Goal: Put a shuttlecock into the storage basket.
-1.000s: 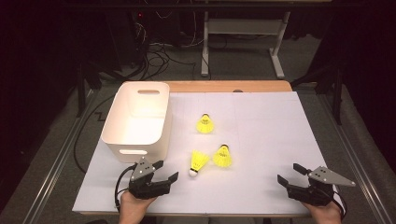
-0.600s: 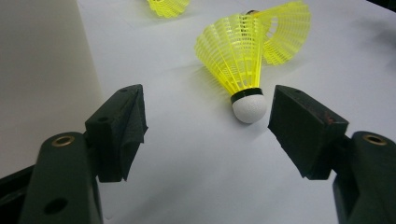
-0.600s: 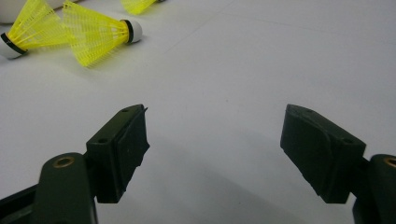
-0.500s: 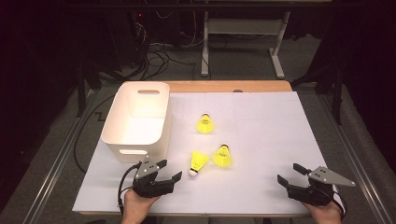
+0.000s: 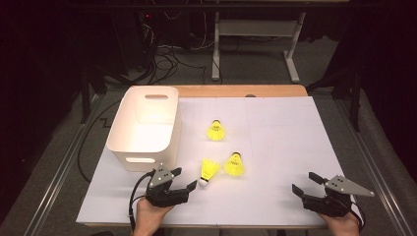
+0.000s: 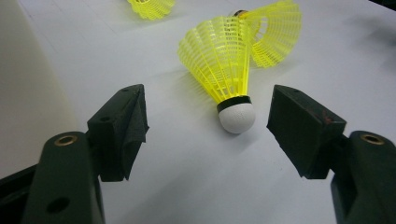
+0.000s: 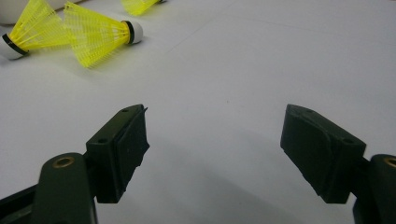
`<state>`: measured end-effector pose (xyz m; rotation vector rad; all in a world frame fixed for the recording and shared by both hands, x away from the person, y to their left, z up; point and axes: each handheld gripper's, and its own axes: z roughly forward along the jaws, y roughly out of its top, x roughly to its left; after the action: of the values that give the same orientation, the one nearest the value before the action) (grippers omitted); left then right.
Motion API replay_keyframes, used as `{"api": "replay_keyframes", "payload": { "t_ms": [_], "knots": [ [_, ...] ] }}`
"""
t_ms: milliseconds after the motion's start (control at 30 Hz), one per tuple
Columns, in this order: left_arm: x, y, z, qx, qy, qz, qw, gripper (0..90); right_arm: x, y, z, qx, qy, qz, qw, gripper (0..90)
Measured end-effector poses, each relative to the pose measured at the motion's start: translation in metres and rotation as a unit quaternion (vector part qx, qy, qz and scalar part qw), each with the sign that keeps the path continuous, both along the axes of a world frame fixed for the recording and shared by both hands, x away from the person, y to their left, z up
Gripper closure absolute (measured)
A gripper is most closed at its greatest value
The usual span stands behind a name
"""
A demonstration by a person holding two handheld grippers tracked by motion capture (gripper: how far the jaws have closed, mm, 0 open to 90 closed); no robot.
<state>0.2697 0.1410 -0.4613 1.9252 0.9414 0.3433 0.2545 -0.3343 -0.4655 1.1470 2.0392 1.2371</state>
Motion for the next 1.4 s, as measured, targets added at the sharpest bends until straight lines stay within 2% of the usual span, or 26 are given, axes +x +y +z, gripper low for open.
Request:
{"api": "replay_keyframes", "payload": {
  "t_ms": [100,200,333,567,700,933,1100,1300,1400],
  "knots": [
    [0.001,-0.003,0.0,0.001,-0.003,-0.001,1.0,29.7,0.0,0.0,0.0,0.0,0.0,-0.001,1.0,23.3],
    [0.002,-0.007,0.002,0.013,-0.01,-0.002,0.9999,29.6,0.0,0.0,0.0,0.0,0.0,-0.004,1.0,23.3],
    [0.004,-0.013,0.002,0.013,-0.011,-0.005,0.9998,30.1,0.0,0.0,0.0,0.001,-0.001,-0.003,1.0,23.3],
    [0.01,-0.02,0.004,0.007,-0.003,-0.004,1.0,30.5,0.0,0.0,0.0,0.002,-0.002,-0.002,1.0,23.3],
    [0.014,-0.025,0.005,0.013,0.004,-0.005,0.9999,30.8,-0.001,0.0,0.0,0.002,-0.002,-0.002,1.0,23.3],
    [0.019,-0.034,0.01,0.035,0.031,-0.005,0.9989,32.2,-0.001,0.0,0.0,0.002,-0.002,-0.001,1.0,23.3],
    [0.023,-0.041,0.012,0.056,0.051,0.0,0.9971,34.2,-0.001,0.0,0.0,0.003,-0.002,-0.002,1.0,23.3],
    [0.03,-0.047,0.013,0.065,0.085,0.003,0.9942,36.8,-0.001,0.0,0.0,0.003,-0.002,-0.001,1.0,23.3],
    [0.032,-0.049,0.014,0.069,0.095,0.006,0.9931,37.0,-0.001,0.0,0.0,0.004,-0.002,-0.001,1.0,23.3]
  ]
}}
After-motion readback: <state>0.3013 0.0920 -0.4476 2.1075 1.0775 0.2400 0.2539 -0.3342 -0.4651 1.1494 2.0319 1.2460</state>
